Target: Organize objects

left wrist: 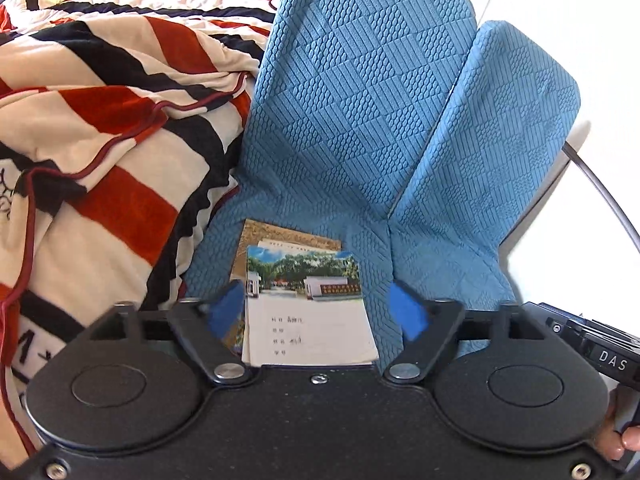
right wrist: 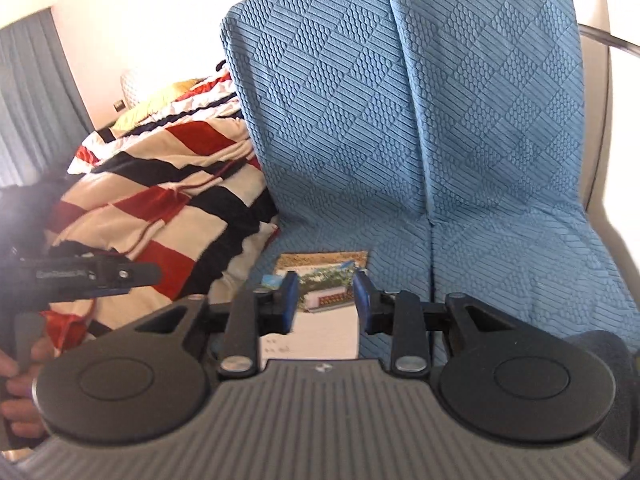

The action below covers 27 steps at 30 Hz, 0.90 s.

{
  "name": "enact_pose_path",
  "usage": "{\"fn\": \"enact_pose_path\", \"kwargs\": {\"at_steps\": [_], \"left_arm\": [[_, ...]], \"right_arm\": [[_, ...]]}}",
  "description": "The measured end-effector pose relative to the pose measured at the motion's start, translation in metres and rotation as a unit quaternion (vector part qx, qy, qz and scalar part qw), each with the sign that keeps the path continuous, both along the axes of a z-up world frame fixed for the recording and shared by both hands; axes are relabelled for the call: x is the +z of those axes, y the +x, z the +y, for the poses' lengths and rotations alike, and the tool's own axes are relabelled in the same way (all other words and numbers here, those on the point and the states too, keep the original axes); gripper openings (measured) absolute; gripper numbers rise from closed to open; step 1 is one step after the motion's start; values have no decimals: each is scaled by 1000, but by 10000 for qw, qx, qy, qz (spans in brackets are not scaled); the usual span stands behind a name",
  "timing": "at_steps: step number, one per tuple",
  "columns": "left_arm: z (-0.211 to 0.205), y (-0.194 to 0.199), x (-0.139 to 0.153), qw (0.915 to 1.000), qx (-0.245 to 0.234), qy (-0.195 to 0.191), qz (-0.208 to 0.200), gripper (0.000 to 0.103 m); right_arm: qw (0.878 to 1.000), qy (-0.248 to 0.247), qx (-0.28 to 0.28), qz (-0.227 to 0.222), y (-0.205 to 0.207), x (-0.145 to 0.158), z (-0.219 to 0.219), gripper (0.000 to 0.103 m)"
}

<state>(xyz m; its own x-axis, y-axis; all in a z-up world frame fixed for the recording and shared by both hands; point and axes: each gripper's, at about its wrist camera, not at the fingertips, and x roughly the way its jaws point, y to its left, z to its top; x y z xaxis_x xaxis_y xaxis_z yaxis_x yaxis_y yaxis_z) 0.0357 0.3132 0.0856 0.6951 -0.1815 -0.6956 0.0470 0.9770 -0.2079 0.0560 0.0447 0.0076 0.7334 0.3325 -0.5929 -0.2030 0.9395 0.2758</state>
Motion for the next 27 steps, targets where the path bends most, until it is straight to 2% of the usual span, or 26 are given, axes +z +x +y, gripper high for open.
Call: {"fn": "enact_pose_path", "kwargs": {"at_steps": [1, 3, 6, 8, 11, 19, 27], "left_arm": [[1, -4, -1, 10000, -19, -21, -7, 94], [0, -10, -2, 10000, -14, 21, -23, 99], [-1, -18, -4, 9999, 51, 130, -81, 102], [-2, -21, -5, 9997, 60, 208, -105, 102], [-2, -22, -5, 9995, 99, 298, -98, 102], [-3, -23, -10, 9995, 129, 283, 46, 102], [-6, -21, -13, 9994, 48, 334, 106, 102]], "right_arm": [[10000, -44, 49, -43, -2, -1, 0, 48], [9997, -197, 70, -92, -5, -3, 2, 51], [9996, -255, 58, -76, -5, -6, 2, 63], [9997, -243, -36, -30, -5, -9, 0, 87], [9992, -364, -169, 83, -2, -14, -1, 95], [9975, -600, -195, 312, 1, -25, 0, 95], [9969, -593, -275, 444, 0, -29, -1, 95]]}}
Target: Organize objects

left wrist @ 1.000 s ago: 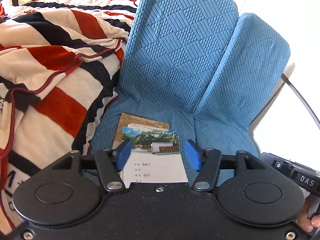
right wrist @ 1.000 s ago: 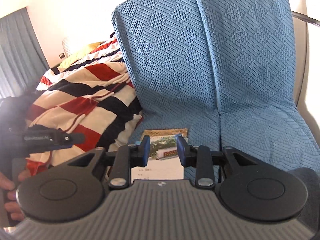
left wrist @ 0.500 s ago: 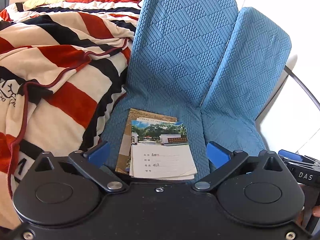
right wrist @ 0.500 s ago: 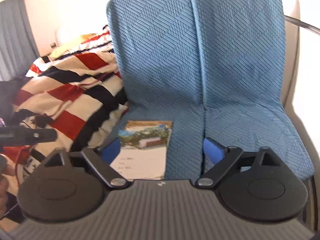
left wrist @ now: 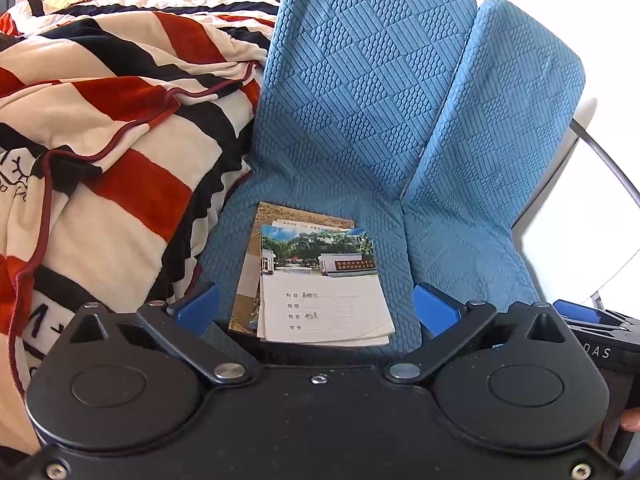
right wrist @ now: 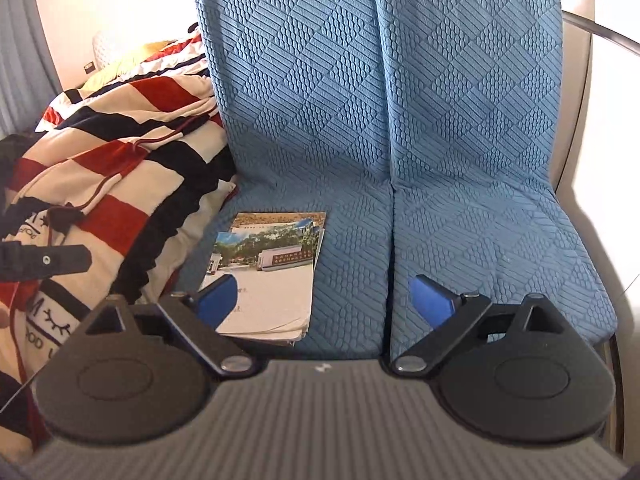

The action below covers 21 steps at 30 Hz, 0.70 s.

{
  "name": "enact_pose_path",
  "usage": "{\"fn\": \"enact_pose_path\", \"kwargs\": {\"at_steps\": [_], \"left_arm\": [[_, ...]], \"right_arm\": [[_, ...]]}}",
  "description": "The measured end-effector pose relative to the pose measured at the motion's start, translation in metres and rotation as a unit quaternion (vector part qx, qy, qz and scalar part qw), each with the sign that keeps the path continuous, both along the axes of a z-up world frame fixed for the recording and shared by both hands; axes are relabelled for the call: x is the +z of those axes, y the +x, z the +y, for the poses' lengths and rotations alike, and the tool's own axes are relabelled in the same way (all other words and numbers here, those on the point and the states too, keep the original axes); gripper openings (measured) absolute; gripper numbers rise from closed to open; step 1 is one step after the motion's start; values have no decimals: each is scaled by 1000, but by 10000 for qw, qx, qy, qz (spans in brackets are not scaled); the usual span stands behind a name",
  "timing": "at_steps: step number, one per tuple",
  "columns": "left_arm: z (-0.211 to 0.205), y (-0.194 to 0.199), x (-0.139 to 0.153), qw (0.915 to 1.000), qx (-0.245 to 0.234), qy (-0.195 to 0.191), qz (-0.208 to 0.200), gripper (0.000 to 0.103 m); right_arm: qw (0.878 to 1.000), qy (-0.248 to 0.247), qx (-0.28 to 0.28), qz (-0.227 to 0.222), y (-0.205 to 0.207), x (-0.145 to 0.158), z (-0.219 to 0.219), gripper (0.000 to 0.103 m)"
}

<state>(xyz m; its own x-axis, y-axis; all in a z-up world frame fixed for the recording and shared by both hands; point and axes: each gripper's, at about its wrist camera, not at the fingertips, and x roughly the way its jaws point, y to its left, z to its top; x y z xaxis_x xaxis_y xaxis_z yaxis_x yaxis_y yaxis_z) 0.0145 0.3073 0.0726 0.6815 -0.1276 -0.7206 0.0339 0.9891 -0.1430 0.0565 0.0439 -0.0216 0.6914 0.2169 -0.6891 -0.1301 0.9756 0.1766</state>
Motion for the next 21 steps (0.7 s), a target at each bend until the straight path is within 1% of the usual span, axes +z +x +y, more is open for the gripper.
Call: {"fn": "enact_pose_path", "kwargs": {"at_steps": [5, 15, 21], "left_arm": [[0, 2, -3, 10000, 17, -7, 37, 102], [-8, 6, -9, 9997, -78, 157, 168, 102], [-9, 7, -10, 9996, -104, 155, 189, 102]], "right_arm": [[10000, 10, -85, 47, 1, -2, -2, 95], [9998, -57, -36, 160, 1, -7, -3, 95], [9998, -48, -33, 170, 1, -6, -3, 95]]}}
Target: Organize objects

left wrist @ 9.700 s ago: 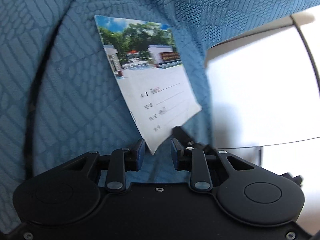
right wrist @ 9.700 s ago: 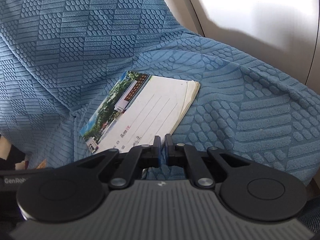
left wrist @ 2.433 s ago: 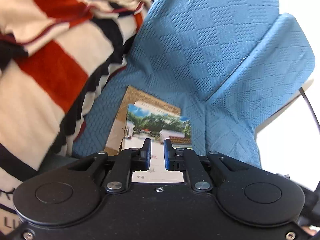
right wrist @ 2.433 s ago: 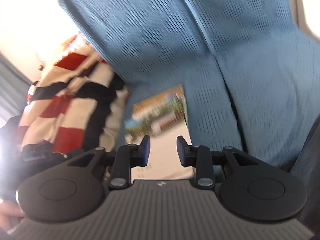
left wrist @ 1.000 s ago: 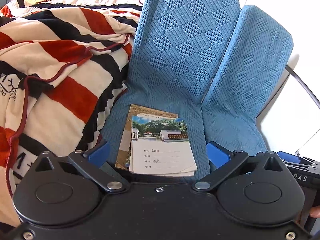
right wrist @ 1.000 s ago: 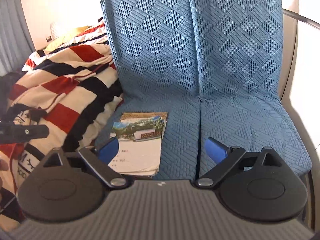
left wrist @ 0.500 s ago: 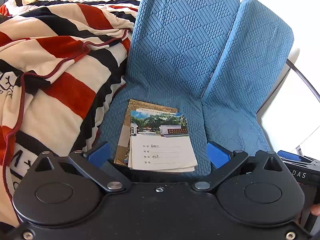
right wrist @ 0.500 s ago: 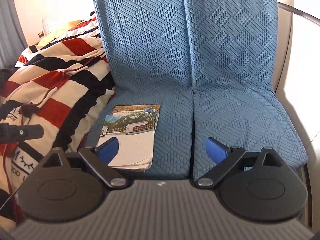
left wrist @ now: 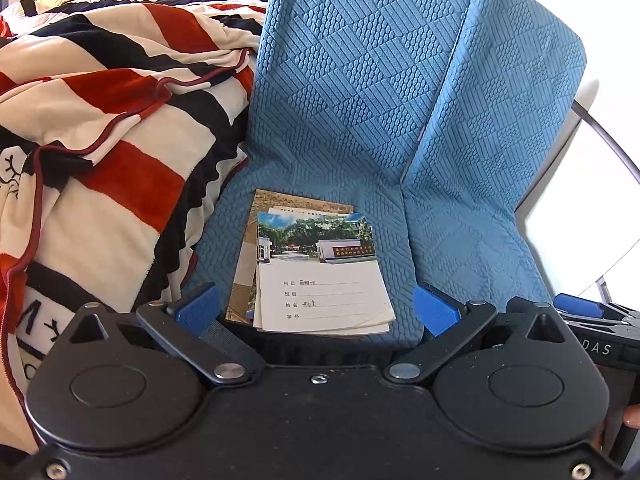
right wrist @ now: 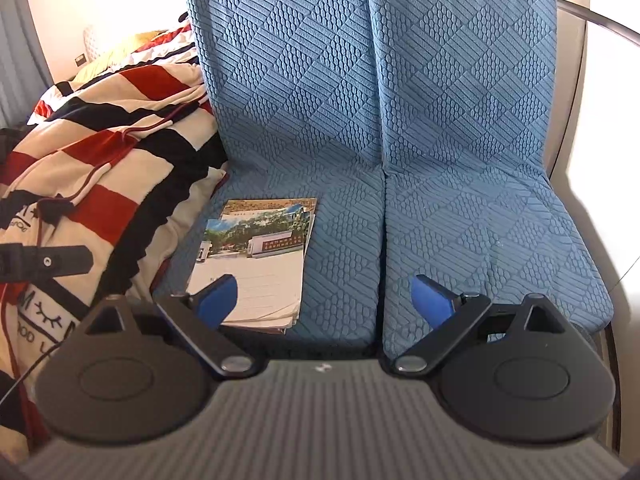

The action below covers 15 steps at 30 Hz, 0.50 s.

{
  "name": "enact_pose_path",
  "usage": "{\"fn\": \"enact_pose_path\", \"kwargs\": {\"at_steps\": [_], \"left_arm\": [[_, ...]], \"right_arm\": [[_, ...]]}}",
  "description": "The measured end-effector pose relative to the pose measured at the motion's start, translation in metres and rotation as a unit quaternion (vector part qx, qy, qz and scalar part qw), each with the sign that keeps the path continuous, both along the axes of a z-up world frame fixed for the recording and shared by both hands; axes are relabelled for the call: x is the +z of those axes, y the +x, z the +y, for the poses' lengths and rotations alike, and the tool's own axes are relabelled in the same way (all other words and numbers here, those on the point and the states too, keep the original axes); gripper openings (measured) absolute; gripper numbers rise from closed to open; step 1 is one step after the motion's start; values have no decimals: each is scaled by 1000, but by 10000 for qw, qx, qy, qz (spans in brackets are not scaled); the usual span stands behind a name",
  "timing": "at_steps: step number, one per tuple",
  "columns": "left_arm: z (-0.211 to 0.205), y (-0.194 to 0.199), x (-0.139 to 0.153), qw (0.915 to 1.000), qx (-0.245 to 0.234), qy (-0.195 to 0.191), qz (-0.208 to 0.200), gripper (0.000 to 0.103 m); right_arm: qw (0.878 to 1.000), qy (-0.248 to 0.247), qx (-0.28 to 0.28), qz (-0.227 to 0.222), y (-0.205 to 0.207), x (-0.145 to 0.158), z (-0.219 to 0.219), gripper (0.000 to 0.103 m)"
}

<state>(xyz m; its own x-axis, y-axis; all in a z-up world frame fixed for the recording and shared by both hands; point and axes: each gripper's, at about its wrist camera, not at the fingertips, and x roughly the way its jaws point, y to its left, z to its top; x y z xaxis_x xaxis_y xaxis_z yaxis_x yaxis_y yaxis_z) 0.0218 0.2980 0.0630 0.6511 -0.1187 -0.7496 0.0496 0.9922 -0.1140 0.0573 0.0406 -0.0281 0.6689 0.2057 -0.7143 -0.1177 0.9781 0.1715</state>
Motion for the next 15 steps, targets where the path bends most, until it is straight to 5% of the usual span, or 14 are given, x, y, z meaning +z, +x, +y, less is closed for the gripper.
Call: {"fn": "enact_pose_path", "kwargs": {"at_steps": [15], "left_arm": [[-3, -2, 1, 9999, -94, 66, -90, 102]], "right_arm": [[10000, 51, -8, -19, -1, 0, -1, 95]]}}
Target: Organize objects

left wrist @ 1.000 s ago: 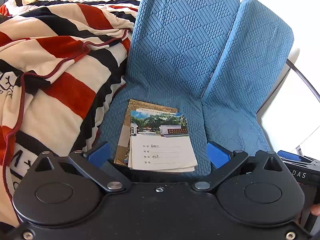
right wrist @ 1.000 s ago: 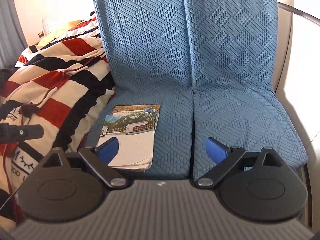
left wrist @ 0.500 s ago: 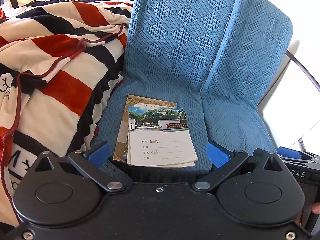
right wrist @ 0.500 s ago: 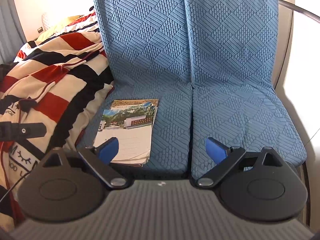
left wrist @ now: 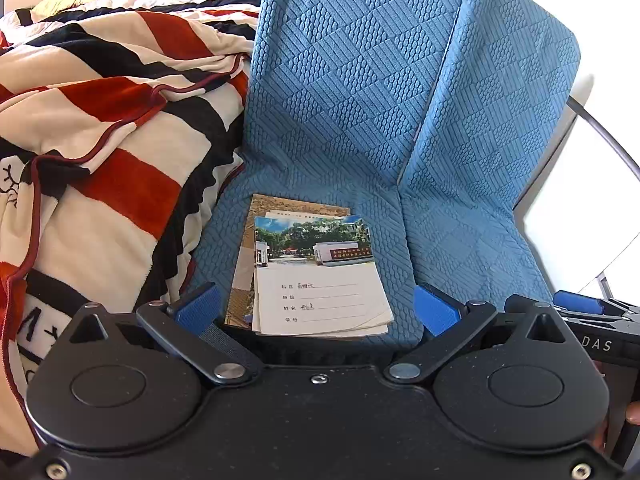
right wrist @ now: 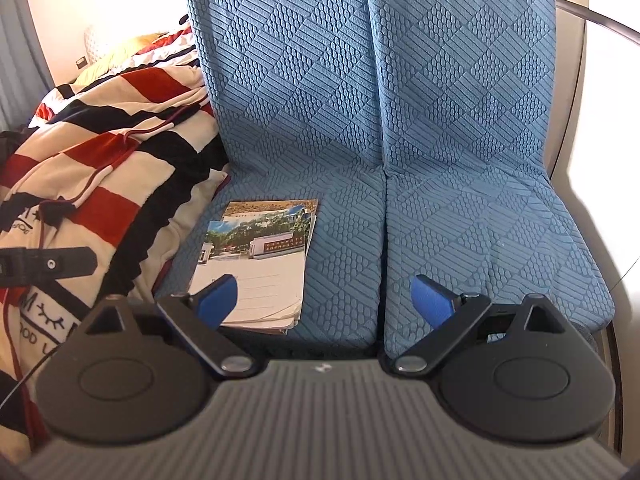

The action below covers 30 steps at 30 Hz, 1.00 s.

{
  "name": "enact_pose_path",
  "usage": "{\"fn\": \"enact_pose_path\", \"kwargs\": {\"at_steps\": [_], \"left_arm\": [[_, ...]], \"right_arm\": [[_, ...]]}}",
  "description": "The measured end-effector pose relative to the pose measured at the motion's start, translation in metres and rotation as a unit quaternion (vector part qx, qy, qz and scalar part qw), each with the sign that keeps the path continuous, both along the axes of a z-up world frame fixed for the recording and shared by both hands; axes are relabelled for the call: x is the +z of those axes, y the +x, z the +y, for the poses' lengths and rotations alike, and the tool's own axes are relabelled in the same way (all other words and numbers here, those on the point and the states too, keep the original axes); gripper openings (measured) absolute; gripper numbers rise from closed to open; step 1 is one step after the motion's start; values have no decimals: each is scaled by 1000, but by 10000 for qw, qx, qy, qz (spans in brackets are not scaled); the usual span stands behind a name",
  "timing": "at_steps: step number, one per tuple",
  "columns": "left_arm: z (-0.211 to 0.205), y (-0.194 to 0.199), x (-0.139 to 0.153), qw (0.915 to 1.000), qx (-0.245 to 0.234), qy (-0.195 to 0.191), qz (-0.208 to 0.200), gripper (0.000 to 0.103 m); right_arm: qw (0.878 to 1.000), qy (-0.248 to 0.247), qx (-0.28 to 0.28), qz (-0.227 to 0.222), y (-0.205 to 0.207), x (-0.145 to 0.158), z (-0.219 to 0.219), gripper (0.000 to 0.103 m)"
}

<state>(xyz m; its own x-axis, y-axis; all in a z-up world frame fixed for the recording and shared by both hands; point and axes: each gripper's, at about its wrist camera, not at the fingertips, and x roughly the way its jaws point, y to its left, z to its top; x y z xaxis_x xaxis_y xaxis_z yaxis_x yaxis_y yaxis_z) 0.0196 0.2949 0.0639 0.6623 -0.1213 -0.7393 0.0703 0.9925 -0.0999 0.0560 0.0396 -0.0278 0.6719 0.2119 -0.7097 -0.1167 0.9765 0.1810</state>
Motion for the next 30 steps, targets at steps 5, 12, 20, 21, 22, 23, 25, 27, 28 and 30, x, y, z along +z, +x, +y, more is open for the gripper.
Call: {"fn": "enact_pose_path", "kwargs": {"at_steps": [5, 12, 20, 21, 22, 23, 25, 27, 28, 30], "left_arm": [[0, 0, -1, 10000, -10, 8, 3, 102], [0, 1, -1, 10000, 16, 11, 52, 102], [-10, 9, -17, 9988, 80, 168, 447, 102], [-12, 10, -20, 9984, 72, 203, 515, 102], [-14, 11, -23, 9981, 54, 234, 568, 102], [-16, 11, -25, 9979, 34, 249, 593, 102], [-19, 11, -29, 9977, -4, 248, 638, 102], [-21, 11, -30, 9976, -36, 251, 643, 102], [-23, 11, -31, 9976, -45, 258, 634, 102], [-24, 11, -31, 9978, -55, 260, 614, 102]], "right_arm": [[10000, -15, 15, -15, 0, 0, 1, 95], [10000, -18, 2, 45, 1, -3, -1, 95], [9994, -32, -123, 322, 6, -14, -7, 95], [9992, -57, -148, 368, 6, -16, -8, 95], [9989, -88, -180, 419, 7, -18, -9, 95], [9986, -100, -210, 472, 7, -20, -10, 95], [9980, -68, -260, 572, 7, -25, -13, 95], [9976, -43, -305, 624, 6, -27, -15, 95], [9975, -50, -318, 633, 6, -28, -16, 95], [9976, -39, -319, 609, 5, -28, -17, 95]]}}
